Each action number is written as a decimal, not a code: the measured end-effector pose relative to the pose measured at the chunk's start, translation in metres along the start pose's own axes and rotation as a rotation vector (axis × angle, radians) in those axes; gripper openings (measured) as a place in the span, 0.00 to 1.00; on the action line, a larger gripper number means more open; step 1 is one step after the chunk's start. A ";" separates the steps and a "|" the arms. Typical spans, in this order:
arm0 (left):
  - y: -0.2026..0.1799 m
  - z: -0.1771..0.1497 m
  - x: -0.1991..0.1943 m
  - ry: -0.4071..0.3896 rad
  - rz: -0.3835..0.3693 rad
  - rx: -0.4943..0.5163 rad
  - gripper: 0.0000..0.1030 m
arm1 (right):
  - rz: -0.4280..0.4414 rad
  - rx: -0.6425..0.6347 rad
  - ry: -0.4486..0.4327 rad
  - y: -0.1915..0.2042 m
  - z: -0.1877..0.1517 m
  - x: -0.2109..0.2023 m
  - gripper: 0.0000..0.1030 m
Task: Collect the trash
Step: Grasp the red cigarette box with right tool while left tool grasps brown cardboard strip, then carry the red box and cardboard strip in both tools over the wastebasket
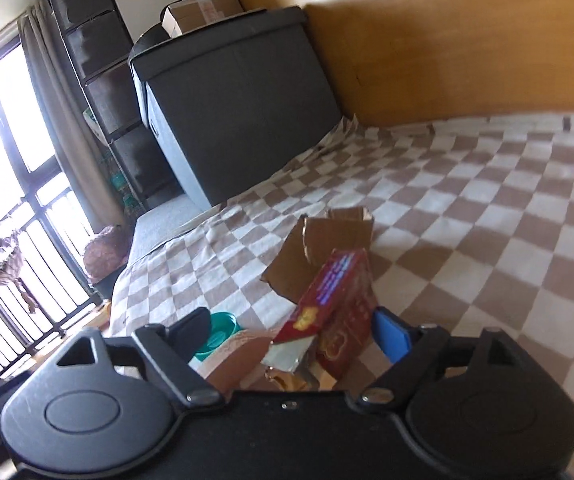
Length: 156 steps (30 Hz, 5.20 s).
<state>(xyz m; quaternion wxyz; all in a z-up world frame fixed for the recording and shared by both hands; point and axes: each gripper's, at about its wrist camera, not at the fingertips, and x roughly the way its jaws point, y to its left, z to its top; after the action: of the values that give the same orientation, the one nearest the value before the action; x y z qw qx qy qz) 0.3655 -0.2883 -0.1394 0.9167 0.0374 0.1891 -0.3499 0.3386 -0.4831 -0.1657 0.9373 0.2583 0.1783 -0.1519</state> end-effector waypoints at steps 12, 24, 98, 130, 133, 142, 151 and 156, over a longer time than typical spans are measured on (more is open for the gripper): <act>-0.005 -0.002 0.063 0.170 -0.103 -0.024 0.78 | -0.002 0.092 0.067 -0.025 0.000 0.007 0.37; -0.024 0.007 0.098 0.277 -0.122 0.129 0.50 | 0.008 0.247 0.082 -0.059 0.000 -0.005 0.35; 0.104 -0.032 -0.146 0.003 0.357 -0.206 0.15 | 0.240 -0.563 0.048 0.137 -0.056 -0.067 0.22; 0.223 -0.159 -0.225 0.210 0.466 -0.528 0.15 | 0.228 -0.624 0.482 0.267 -0.222 -0.048 0.22; 0.231 -0.179 -0.217 0.266 0.460 -0.569 0.15 | 0.218 -0.646 0.536 0.265 -0.244 -0.040 0.22; 0.243 -0.215 -0.192 0.418 0.456 -0.572 0.15 | 0.161 -0.605 0.696 0.236 -0.285 -0.005 0.22; 0.248 -0.252 -0.172 0.608 0.452 -0.582 0.15 | 0.156 -0.516 0.886 0.226 -0.317 0.014 0.22; 0.250 -0.264 -0.167 0.664 0.448 -0.597 0.15 | 0.071 -0.336 1.012 0.203 -0.330 0.030 0.22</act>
<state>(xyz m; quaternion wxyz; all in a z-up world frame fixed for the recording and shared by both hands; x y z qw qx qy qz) 0.3306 0.0578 -0.3375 0.8304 -0.0774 0.5501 -0.0441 0.3578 -0.1445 -0.3557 0.7672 0.1513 0.6209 0.0540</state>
